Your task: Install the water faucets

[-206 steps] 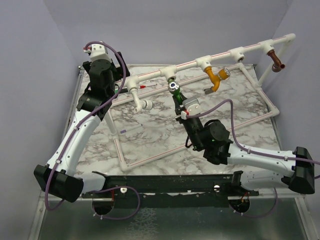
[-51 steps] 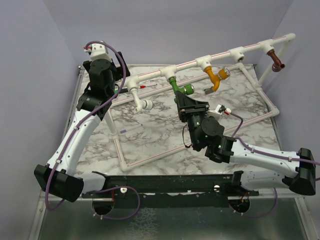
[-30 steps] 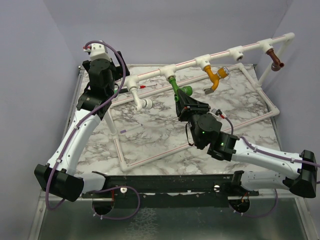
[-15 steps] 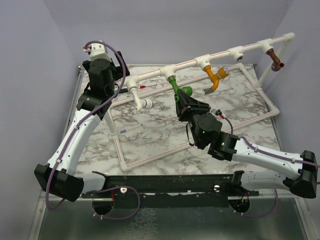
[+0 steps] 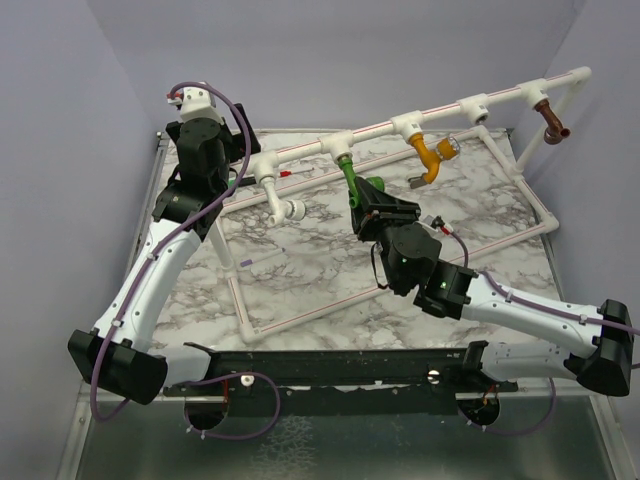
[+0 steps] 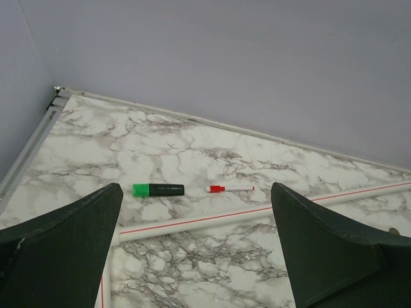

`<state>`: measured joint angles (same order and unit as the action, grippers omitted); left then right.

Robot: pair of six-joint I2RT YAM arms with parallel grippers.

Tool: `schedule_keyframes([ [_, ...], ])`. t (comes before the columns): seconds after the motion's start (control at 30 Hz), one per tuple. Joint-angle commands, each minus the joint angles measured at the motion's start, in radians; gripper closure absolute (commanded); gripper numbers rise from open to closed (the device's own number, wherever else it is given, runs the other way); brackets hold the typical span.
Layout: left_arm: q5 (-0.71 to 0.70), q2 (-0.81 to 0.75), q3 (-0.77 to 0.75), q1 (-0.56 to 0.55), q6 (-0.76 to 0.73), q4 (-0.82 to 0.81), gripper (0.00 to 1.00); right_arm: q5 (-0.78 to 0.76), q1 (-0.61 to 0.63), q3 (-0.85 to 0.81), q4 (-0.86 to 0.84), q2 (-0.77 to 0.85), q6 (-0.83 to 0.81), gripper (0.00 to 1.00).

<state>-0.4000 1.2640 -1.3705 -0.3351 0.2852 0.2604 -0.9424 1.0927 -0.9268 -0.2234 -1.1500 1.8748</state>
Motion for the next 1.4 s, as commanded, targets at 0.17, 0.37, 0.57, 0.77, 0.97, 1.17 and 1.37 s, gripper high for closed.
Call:
schedule_keyframes([
  [0.17, 0.143, 0.021, 0.056, -0.034, -0.004, 0.214, 0.01, -0.003, -0.014, 0.032, -0.004, -0.016, -0.081, 0.52],
  [0.37, 0.142, 0.021, 0.056, -0.033, -0.006, 0.214, 0.01, 0.028, -0.014, 0.052, -0.109, 0.003, -0.199, 0.44],
  [0.57, 0.137, 0.019, 0.056, -0.033, -0.007, 0.214, 0.01, 0.08, -0.013, 0.065, -0.178, 0.042, -0.321, 0.39],
  [0.77, 0.135, 0.018, 0.056, -0.031, -0.008, 0.214, 0.01, 0.105, -0.012, 0.074, -0.15, 0.086, -0.359, 0.33],
  [0.97, 0.131, 0.019, 0.056, -0.03, -0.01, 0.214, 0.01, 0.155, -0.012, 0.064, -0.08, 0.118, -0.392, 0.3],
  [1.17, 0.124, 0.019, 0.056, -0.03, -0.012, 0.214, 0.01, 0.192, -0.013, 0.049, 0.052, 0.169, -0.424, 0.28],
  [1.37, 0.124, 0.022, 0.057, -0.03, -0.011, 0.214, 0.01, 0.204, -0.014, 0.086, 0.109, 0.255, -0.524, 0.28],
])
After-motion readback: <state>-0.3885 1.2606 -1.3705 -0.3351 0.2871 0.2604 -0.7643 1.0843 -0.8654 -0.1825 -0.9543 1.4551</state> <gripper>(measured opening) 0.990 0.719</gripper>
